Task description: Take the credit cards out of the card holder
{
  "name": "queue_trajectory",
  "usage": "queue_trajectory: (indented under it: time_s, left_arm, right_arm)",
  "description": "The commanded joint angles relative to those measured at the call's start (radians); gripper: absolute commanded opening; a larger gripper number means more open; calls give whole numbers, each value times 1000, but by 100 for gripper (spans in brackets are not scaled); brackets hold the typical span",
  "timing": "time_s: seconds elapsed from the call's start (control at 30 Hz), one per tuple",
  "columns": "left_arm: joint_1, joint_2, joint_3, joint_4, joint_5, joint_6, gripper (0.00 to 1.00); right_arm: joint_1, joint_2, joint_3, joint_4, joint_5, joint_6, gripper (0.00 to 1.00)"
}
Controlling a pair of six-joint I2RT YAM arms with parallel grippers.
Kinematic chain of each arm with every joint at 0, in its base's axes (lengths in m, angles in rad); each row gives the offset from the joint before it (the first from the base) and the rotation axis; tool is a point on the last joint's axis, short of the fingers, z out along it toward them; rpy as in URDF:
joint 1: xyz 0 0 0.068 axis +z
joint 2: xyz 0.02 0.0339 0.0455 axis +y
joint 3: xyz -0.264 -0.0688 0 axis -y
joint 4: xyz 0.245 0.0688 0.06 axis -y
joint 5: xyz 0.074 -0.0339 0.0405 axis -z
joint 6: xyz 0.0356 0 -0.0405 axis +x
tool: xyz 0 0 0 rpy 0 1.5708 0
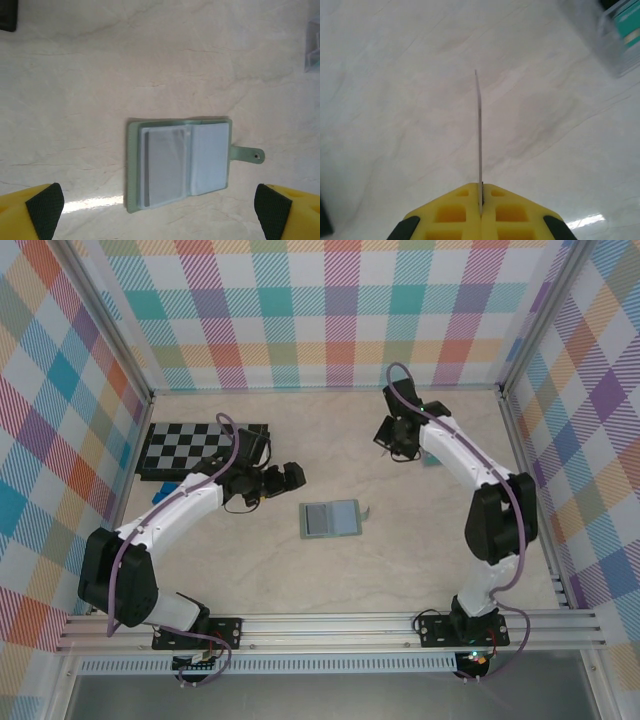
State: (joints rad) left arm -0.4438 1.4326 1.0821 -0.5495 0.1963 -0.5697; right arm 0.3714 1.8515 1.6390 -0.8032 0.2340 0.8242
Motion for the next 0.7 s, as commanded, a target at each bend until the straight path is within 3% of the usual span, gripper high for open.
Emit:
queue_trajectory:
  time_s: [0.0,0.23,0.67]
  left_arm:
    - [17,-20,29,-44,-42,51,100]
    - [17,12,37,-55,-36,46,100]
    - [18,8,-25,1,37,11,100]
  right_arm:
    - [-29,80,146,-140,200,120,0]
    - [-79,272,372,-233,260,240,0]
    - [-161,378,507,-269,277,433,0]
